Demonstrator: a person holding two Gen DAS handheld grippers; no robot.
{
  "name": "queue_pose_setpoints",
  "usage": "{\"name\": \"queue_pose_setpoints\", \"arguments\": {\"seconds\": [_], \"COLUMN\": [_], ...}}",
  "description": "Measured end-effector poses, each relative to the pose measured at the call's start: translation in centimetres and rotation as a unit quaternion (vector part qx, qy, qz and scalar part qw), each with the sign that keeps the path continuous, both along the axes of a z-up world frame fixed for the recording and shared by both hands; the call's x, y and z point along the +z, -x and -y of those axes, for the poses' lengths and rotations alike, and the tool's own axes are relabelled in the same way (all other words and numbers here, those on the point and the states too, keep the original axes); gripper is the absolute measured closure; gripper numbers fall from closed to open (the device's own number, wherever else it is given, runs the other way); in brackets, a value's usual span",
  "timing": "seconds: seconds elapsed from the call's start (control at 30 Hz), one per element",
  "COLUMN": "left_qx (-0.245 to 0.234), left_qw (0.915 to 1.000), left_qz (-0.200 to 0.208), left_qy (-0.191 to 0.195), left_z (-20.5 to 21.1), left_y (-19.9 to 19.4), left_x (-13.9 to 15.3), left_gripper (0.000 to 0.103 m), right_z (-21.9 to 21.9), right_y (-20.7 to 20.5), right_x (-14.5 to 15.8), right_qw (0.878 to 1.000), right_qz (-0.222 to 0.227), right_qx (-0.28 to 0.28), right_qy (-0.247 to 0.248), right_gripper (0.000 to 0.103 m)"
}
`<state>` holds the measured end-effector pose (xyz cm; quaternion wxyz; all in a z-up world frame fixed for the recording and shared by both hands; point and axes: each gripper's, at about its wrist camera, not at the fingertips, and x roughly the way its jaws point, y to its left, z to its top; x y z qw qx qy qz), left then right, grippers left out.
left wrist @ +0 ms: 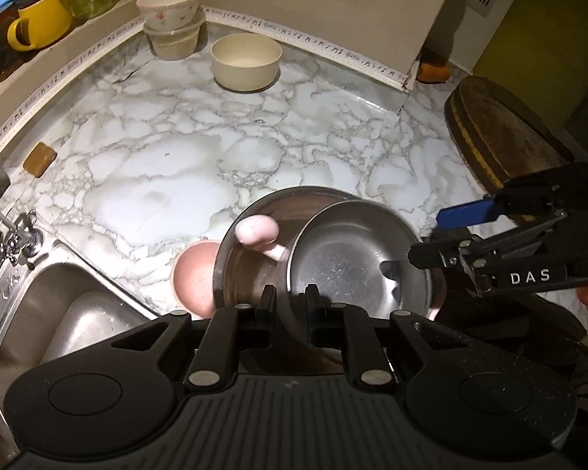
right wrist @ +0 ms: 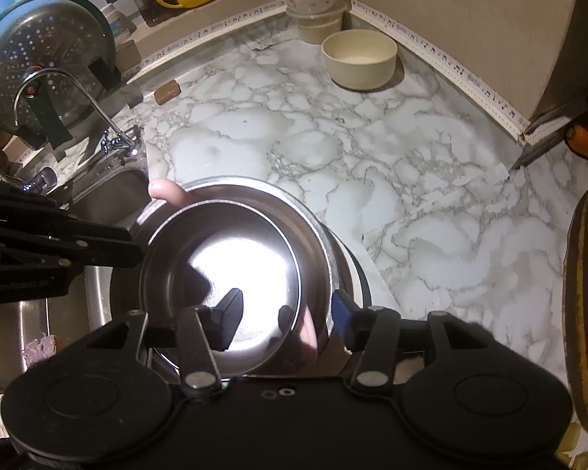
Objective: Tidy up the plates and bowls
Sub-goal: 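Lower the pot into the steel basin and open both tools, then move both tools toward the cream bowl by the wall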
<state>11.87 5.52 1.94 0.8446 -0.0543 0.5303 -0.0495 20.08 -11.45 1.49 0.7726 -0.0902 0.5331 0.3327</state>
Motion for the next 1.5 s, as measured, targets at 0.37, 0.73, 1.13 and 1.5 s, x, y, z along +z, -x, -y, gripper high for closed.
{"name": "queue_pose_setpoints", "arguments": {"seconds": [0.37, 0.73, 1.13, 1.5], "left_qx": [0.017, 0.06, 0.089, 0.165], "left_qw": [0.9994, 0.9957, 0.992, 0.982], "left_qz": [0.028, 0.07, 0.084, 0.089], "left_qy": [-0.006, -0.001, -0.028, 0.021], "left_z": [0.0, -1.5, -2.4, -5.0], "left_y": [-1.3, -5.3, -13.3, -19.8], "left_x": [0.8, 2.5, 1.6, -0.3], "left_gripper": [0.044, 0.029, 0.023, 0.023], "right_z": [0.3, 1.3, 1.3, -0.6], "right_y": [-1.0, -4.5, -11.2, -17.7], "right_x": [1.9, 3.4, 3.2, 0.3], "right_qw": [0.999, 0.999, 0.997, 0.995], "right_qz": [0.021, 0.042, 0.061, 0.057], "right_qx": [0.021, 0.011, -0.023, -0.076], "right_qy": [-0.015, -0.03, -0.038, -0.041], "right_gripper": [0.046, 0.035, 0.02, 0.011]}}
